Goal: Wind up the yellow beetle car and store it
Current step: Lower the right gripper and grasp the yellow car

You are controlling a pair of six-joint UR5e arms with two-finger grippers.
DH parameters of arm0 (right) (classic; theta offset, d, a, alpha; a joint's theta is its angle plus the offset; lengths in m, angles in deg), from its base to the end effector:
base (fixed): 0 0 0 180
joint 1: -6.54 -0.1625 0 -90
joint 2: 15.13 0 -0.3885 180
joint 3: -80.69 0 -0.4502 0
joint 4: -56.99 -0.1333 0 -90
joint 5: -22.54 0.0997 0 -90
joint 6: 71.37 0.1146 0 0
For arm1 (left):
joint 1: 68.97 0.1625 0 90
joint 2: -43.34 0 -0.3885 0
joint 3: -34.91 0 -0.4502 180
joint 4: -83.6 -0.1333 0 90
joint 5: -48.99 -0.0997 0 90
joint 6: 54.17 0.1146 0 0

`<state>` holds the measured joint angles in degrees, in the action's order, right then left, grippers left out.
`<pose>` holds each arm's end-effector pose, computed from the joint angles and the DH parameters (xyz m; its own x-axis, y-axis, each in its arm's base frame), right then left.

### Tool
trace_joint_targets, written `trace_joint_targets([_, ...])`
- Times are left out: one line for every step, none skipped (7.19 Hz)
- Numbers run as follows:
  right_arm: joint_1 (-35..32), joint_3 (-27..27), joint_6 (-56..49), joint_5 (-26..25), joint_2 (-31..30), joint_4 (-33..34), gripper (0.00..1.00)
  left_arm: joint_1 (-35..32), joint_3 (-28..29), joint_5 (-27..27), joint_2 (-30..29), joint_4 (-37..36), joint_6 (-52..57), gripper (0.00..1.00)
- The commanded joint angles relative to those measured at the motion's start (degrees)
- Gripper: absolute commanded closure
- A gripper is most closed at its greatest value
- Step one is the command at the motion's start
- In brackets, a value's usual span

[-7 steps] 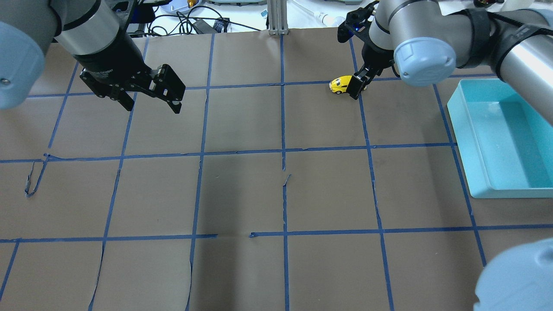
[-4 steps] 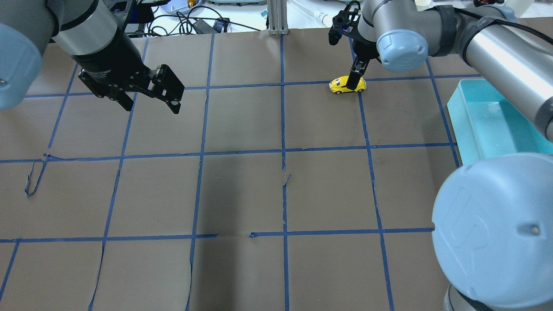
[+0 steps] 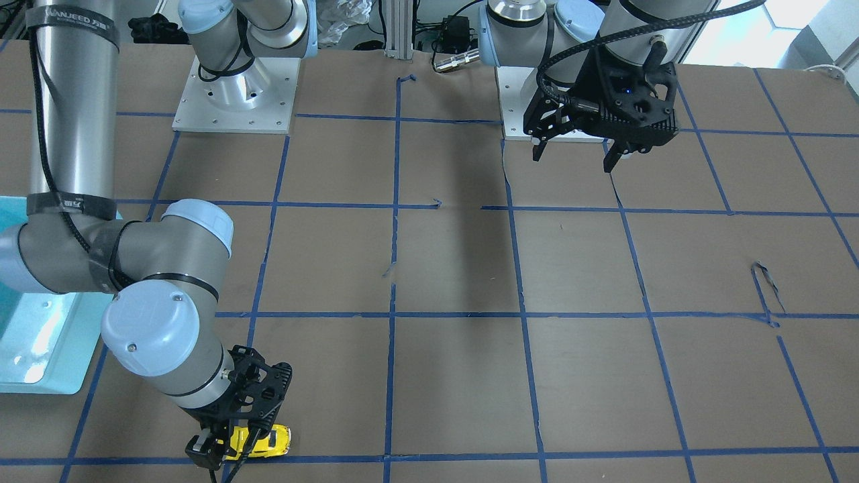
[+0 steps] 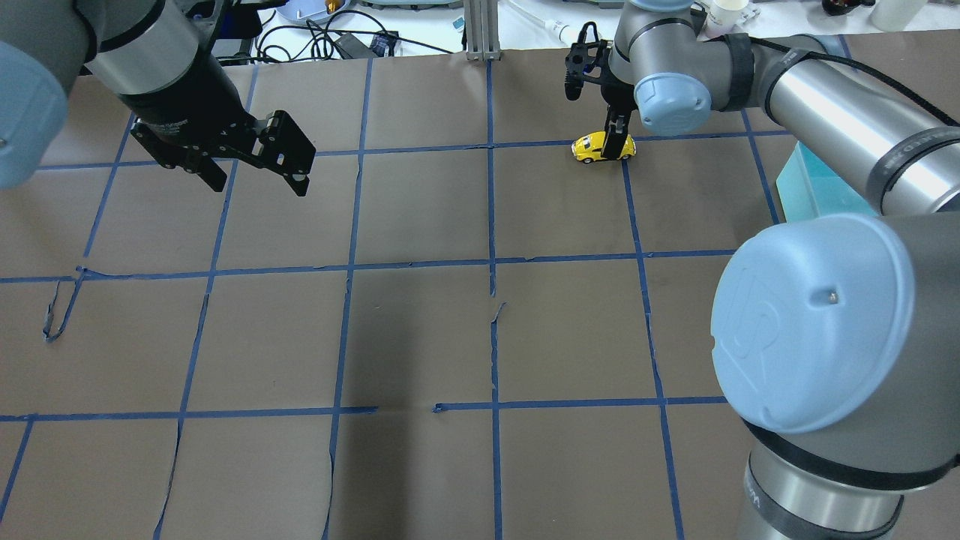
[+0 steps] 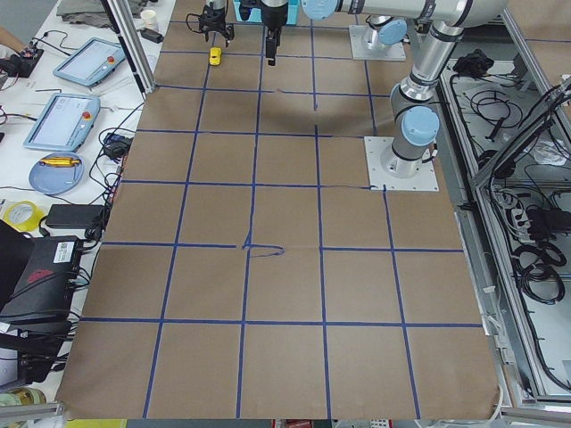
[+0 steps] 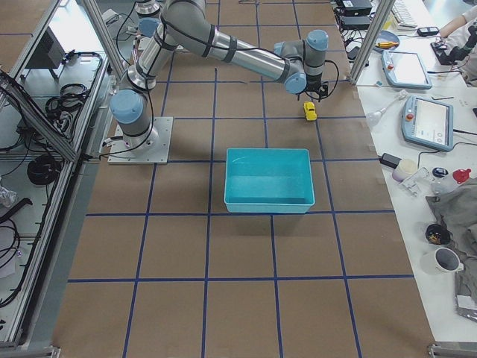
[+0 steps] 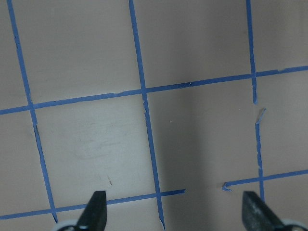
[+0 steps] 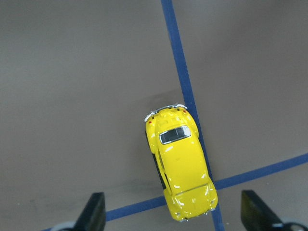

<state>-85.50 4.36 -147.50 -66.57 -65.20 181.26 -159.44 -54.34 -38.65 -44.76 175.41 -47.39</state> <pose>0.1623 -0.7625 0.1616 -0.2053 -0.9698 0.1316 -0.9785 0.2006 -0.0483 -0.1424 -0.5371 0.4586 -0.9912 0.1268 0.0392 0.1261 0.9918 -0.0194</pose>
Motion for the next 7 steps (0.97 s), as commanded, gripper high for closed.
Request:
trace_joint_targets([0.0, 0.0, -2.0, -0.1, 2.5, 3.2, 0.0, 0.1, 0.0, -0.2, 0.4, 0.6, -0.6, 0.0])
trace_joint_targets([0.0, 0.0, -2.3, -0.1, 3.0, 3.9, 0.0, 0.1, 0.0, -0.2, 0.5, 0.6, -0.9, 0.0])
trace_joint_targets([0.0, 0.0, -2.3, 0.0, 3.4, 3.9, 0.0, 0.1, 0.1, -0.3, 0.6, 0.6, -1.2, 0.0])
trace_joint_targets([0.0, 0.0, -2.3, 0.1, 3.6, 3.9, 0.0, 0.2, 0.2, -0.3, 0.6, 0.6, -1.8, 0.0])
trace_joint_targets([-0.1, 0.0, -2.3, 0.5, 3.7, 3.9, 0.0, 0.2, 0.3, -0.3, 0.6, 0.6, -1.9, 0.0])
trace_joint_targets([0.0, 0.0, -2.3, 0.6, 3.8, 3.8, 0.03, 0.2, 0.2, -0.2, 0.6, 0.6, -1.9, 0.0])
trace_joint_targets([0.0, 0.0, -2.3, 0.6, 4.4, 3.9, 0.04, 0.3, 0.0, -0.2, 0.5, 0.5, -1.9, 0.0])
